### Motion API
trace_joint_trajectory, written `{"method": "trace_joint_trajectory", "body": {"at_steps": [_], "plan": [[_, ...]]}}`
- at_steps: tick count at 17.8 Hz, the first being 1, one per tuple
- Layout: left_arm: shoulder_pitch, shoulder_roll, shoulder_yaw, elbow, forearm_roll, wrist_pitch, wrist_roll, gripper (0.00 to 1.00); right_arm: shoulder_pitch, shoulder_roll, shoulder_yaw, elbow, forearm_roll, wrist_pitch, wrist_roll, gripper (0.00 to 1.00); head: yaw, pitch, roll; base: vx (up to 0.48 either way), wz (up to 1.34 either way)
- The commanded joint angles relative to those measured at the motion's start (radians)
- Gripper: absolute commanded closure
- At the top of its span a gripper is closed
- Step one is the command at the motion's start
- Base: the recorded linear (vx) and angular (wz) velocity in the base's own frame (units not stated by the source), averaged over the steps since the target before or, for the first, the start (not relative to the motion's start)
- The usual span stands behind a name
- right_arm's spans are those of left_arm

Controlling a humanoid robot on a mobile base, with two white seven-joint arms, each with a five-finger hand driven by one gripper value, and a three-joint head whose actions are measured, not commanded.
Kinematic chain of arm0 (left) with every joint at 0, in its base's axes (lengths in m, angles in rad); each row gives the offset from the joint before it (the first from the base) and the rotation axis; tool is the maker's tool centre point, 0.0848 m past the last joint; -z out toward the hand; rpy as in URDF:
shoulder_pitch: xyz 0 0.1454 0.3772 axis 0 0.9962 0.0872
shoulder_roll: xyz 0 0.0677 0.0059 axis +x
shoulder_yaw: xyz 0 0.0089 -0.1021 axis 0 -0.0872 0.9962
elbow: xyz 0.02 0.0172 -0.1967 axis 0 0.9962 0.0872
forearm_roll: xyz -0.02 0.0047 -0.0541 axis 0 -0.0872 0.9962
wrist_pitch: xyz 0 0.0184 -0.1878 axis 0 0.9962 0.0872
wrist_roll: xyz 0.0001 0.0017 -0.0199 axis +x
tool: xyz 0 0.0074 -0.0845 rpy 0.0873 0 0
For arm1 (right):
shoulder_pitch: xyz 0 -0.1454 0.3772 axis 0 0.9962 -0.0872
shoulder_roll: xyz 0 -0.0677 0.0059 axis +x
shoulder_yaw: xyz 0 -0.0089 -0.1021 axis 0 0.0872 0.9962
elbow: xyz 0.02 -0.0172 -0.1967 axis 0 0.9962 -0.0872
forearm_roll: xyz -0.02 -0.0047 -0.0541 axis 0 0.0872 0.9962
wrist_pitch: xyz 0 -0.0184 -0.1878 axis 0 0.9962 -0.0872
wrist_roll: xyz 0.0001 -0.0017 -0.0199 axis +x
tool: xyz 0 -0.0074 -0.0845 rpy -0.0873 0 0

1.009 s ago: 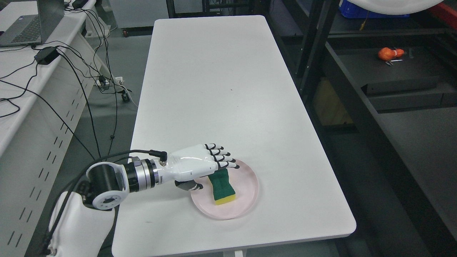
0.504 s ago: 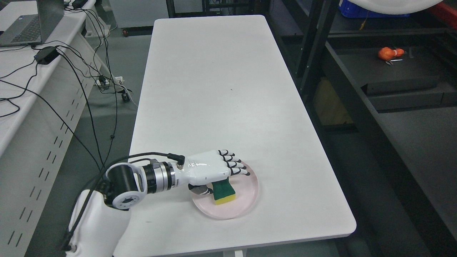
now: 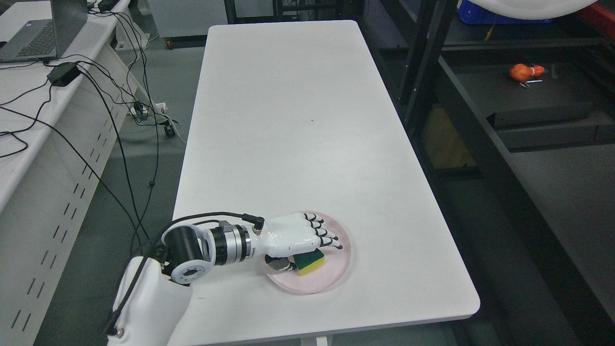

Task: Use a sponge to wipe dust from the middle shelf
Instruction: 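Close the left hand around the green-and-yellow sponge and lift it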

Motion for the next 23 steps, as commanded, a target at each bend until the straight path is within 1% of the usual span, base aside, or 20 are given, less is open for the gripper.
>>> {"method": "trace_joint_trajectory", "body": {"at_steps": [1, 6, 8, 10, 11, 12, 17, 20, 23], "plan": [[0.001, -0.031, -0.017, 0.052, 0.000, 0.001, -0.002, 0.35, 0.000, -0.017, 0.000, -0.017, 0.000, 0.074, 0.000, 0.00, 0.0000, 0.000, 0.000, 0.000, 0.00], [0.006, -0.030, 0.027, 0.047, 0.036, 0.001, -0.005, 0.62, 0.000, -0.017, 0.000, -0.017, 0.000, 0.074, 0.000, 0.00, 0.0000, 0.000, 0.000, 0.000, 0.00], [0.001, -0.027, 0.050, 0.045, 0.093, 0.001, -0.014, 0.74, 0.000, -0.017, 0.000, -0.017, 0.000, 0.074, 0.000, 0.00, 0.0000, 0.000, 0.000, 0.000, 0.00], [-0.004, -0.027, 0.102, 0.041, 0.169, 0.001, -0.036, 0.88, 0.000, -0.017, 0.000, -0.017, 0.000, 0.074, 0.000, 0.00, 0.0000, 0.000, 0.000, 0.000, 0.00], [-0.007, -0.027, 0.130, 0.035, 0.197, 0.001, -0.043, 0.92, 0.000, -0.017, 0.000, -0.017, 0.000, 0.074, 0.000, 0.00, 0.0000, 0.000, 0.000, 0.000, 0.00], [-0.014, -0.027, 0.156, 0.022, 0.223, 0.001, -0.045, 0.93, 0.000, -0.017, 0.000, -0.017, 0.000, 0.074, 0.000, 0.00, 0.0000, 0.000, 0.000, 0.000, 0.00], [-0.028, -0.027, 0.248, -0.036, 0.378, 0.001, -0.043, 0.94, 0.000, -0.017, 0.000, -0.017, 0.000, 0.074, 0.000, 0.00, 0.0000, 0.000, 0.000, 0.000, 0.00], [-0.028, -0.038, 0.254, -0.057, 0.452, 0.001, -0.043, 0.94, 0.000, -0.017, 0.000, -0.017, 0.000, 0.074, 0.000, 0.00, 0.0000, 0.000, 0.000, 0.000, 0.00], [-0.025, -0.047, 0.248, -0.064, 0.480, 0.001, -0.043, 0.94, 0.000, -0.017, 0.000, -0.017, 0.000, 0.074, 0.000, 0.00, 0.0000, 0.000, 0.000, 0.000, 0.00]]}}
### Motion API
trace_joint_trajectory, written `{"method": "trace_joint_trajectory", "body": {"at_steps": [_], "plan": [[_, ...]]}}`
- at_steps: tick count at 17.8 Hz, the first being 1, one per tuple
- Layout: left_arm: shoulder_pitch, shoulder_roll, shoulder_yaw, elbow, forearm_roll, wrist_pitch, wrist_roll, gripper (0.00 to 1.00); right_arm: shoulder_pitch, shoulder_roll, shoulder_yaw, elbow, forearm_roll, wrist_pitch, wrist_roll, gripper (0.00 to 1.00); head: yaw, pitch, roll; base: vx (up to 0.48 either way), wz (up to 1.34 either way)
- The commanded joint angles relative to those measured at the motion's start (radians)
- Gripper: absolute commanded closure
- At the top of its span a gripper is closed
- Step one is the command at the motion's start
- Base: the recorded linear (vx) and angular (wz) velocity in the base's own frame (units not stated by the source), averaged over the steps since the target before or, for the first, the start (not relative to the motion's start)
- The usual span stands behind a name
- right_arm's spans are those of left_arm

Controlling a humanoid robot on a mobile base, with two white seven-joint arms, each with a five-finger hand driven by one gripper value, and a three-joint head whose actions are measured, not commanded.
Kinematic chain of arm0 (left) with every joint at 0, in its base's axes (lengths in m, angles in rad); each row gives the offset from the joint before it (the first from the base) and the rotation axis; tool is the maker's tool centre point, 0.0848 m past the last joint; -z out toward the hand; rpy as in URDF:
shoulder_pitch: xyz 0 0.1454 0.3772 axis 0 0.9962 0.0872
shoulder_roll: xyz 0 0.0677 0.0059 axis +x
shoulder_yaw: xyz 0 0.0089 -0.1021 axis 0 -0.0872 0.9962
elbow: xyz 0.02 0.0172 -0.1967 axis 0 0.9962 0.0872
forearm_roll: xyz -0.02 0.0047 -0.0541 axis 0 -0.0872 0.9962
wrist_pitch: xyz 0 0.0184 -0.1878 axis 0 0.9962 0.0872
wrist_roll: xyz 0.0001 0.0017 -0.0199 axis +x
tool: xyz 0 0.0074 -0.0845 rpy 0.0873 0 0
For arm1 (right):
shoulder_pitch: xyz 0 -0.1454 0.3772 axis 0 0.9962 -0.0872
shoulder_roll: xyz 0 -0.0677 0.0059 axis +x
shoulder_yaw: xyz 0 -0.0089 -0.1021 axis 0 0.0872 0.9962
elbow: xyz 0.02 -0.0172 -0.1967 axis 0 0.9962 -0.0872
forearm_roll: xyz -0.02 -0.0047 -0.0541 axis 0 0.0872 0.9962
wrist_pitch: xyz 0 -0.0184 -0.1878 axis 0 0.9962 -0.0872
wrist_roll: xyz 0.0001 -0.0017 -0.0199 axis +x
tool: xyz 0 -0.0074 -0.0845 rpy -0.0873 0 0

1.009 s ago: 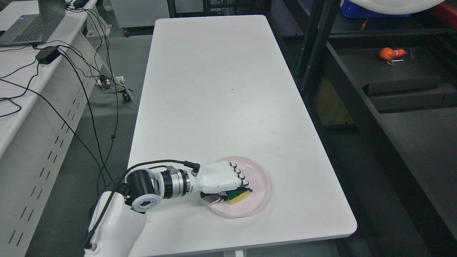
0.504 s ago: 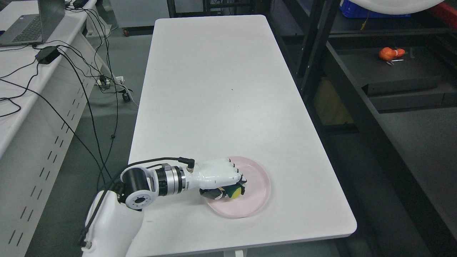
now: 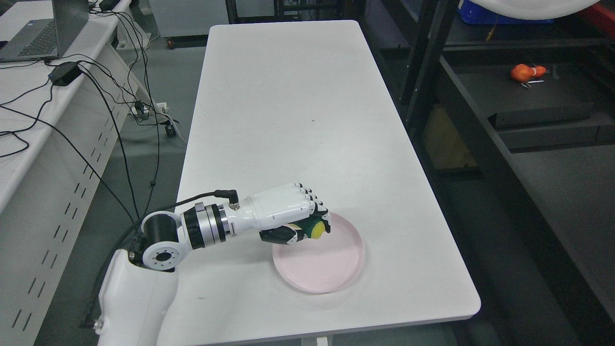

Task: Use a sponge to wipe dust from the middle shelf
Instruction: 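Close the left hand around the green-and-yellow sponge and lift it, then hold the sponge in the left hand while turning toward the shelf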

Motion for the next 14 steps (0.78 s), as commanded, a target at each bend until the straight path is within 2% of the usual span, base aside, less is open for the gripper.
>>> {"method": "trace_joint_trajectory", "body": {"at_steps": [1, 4, 14], "plan": [[-0.002, -0.024, 0.086, -0.054, 0.109, 0.001, 0.001, 0.94, 0.000, -0.017, 0.000, -0.017, 0.000, 0.074, 0.000, 0.00, 0.0000, 0.000, 0.000, 0.000, 0.00], [-0.002, -0.048, 0.077, -0.062, 0.112, 0.001, 0.001, 0.94, 0.000, -0.017, 0.000, -0.017, 0.000, 0.074, 0.000, 0.00, 0.0000, 0.000, 0.000, -0.003, 0.00], [0.020, -0.048, 0.057, -0.082, 0.113, 0.001, 0.001, 0.94, 0.000, -0.017, 0.000, -0.017, 0.000, 0.074, 0.000, 0.00, 0.0000, 0.000, 0.000, -0.062, -0.01]]}}
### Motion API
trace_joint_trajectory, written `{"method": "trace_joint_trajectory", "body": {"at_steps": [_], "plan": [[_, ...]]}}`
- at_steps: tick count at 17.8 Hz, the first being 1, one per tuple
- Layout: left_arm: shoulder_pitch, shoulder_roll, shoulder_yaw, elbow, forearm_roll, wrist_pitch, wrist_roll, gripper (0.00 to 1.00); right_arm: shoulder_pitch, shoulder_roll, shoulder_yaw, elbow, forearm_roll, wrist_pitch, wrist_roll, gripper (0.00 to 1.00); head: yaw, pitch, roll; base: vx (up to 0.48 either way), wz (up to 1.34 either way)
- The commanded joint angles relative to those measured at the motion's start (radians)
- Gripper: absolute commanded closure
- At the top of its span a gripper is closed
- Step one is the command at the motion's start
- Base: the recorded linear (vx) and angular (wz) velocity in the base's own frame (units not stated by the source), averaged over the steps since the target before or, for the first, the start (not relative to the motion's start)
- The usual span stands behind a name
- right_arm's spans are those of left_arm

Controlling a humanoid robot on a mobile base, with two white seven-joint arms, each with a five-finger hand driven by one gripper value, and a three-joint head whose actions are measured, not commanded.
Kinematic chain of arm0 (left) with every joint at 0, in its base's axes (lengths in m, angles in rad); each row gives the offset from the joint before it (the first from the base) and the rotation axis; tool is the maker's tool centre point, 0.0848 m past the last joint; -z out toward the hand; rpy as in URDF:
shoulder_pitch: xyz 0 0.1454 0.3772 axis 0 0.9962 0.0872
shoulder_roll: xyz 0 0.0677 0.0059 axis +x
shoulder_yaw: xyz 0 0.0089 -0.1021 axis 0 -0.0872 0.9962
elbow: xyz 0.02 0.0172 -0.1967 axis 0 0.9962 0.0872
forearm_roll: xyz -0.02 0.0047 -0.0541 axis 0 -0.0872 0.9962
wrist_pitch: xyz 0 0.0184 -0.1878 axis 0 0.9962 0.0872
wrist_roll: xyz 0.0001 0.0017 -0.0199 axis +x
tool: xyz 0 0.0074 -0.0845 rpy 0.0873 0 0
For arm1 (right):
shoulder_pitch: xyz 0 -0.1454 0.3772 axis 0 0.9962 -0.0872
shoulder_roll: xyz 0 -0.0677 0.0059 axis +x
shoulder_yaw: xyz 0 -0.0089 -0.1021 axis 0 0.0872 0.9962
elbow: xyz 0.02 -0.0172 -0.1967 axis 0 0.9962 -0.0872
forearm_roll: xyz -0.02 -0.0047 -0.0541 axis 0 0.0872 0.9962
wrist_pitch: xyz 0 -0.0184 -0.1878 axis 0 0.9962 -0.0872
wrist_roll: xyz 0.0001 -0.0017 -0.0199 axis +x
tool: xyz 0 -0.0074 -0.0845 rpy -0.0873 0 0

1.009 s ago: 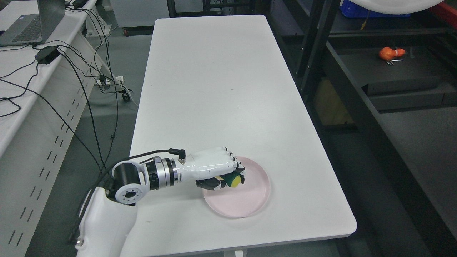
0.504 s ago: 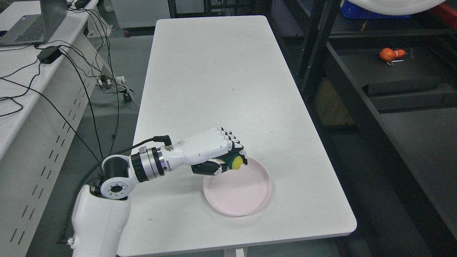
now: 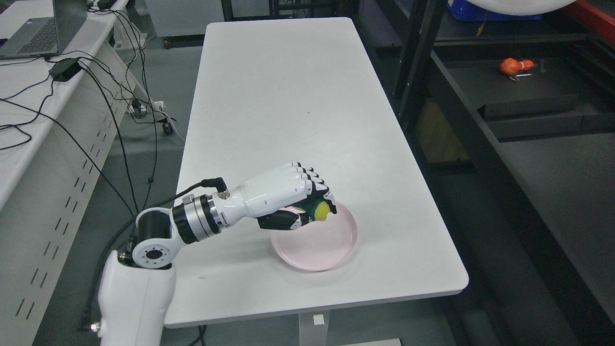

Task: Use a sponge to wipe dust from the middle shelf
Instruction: 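Hold the sponge in the left hand while turning toward the shelf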

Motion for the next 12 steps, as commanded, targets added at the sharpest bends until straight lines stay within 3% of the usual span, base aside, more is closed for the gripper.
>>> {"method": "trace_joint_trajectory", "body": {"at_steps": [1, 12], "plan": [[0.017, -0.001, -0.001, -0.027, 0.008, 0.001, 0.000, 0.95, 0.000, -0.017, 0.000, -0.017, 0.000, 0.074, -0.002, 0.00, 0.0000, 0.000, 0.000, -0.113, -0.07], [0.025, -0.001, 0.001, -0.027, 0.005, 0.001, 0.003, 1.00, 0.000, -0.017, 0.000, -0.017, 0.000, 0.074, -0.002, 0.00, 0.0000, 0.000, 0.000, -0.196, -0.08]]}}
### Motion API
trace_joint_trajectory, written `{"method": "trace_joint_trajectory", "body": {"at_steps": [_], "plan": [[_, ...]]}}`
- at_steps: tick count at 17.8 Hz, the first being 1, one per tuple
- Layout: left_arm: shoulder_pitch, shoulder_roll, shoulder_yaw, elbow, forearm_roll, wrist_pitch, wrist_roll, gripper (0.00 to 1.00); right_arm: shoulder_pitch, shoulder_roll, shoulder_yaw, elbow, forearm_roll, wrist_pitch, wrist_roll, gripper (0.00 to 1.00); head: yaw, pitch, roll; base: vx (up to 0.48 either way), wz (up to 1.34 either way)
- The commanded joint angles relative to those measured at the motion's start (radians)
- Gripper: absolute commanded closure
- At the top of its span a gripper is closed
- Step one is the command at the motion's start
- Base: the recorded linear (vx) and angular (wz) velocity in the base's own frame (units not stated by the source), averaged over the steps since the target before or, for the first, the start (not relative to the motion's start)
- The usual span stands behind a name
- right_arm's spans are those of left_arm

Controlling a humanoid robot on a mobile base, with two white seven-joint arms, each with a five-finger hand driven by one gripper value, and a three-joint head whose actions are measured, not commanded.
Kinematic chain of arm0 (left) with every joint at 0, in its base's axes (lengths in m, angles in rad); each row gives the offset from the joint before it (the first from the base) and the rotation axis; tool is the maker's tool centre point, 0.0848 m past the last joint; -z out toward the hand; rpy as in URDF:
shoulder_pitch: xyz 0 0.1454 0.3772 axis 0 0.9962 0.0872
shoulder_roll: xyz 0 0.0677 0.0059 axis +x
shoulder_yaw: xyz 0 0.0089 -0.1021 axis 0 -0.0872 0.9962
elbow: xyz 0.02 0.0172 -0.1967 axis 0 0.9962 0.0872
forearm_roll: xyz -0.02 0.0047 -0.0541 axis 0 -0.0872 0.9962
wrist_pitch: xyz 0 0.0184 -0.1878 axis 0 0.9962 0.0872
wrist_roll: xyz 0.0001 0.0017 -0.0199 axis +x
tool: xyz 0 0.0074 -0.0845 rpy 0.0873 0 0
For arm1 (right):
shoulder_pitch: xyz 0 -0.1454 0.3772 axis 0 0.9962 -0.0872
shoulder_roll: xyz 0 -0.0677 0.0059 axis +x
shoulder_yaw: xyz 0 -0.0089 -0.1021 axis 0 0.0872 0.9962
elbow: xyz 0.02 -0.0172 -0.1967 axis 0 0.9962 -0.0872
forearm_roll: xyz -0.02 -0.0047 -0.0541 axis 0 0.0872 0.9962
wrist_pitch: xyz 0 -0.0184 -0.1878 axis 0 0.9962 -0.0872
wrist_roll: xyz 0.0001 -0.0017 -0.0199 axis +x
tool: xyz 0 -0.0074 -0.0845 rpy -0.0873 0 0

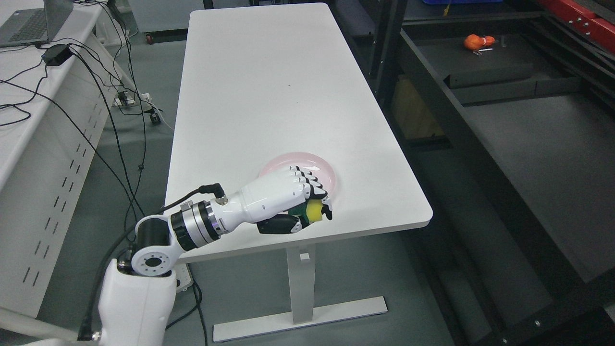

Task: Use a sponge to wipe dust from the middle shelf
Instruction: 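Hold the sponge in the left hand while turning toward the shelf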

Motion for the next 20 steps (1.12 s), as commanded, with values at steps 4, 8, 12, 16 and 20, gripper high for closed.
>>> {"method": "trace_joint_trajectory", "body": {"at_steps": [4, 8, 12, 16, 20], "plan": [[-0.014, 0.012, -0.037, -0.008, -0.004, 0.001, 0.001, 1.00, 0.000, -0.017, 0.000, -0.017, 0.000, 0.074, 0.000, 0.00, 0.0000, 0.000, 0.000, -0.297, -0.13], [-0.014, 0.012, -0.039, -0.008, -0.003, 0.001, 0.001, 1.00, 0.000, -0.017, 0.000, -0.017, 0.000, 0.074, 0.000, 0.00, 0.0000, 0.000, 0.000, -0.296, -0.32], [-0.027, 0.012, -0.039, -0.008, -0.004, 0.001, 0.001, 1.00, 0.000, -0.017, 0.000, -0.017, 0.000, 0.074, 0.000, 0.00, 0.0000, 0.000, 0.000, -0.282, -0.51], [-0.039, 0.012, -0.039, -0.008, -0.006, 0.001, -0.001, 1.00, 0.000, -0.017, 0.000, -0.017, 0.000, 0.074, 0.000, 0.00, 0.0000, 0.000, 0.000, -0.234, -0.83], [-0.065, 0.012, -0.040, -0.011, -0.006, 0.001, -0.001, 1.00, 0.000, -0.017, 0.000, -0.017, 0.000, 0.074, 0.000, 0.00, 0.0000, 0.000, 0.000, -0.157, -0.99]]}}
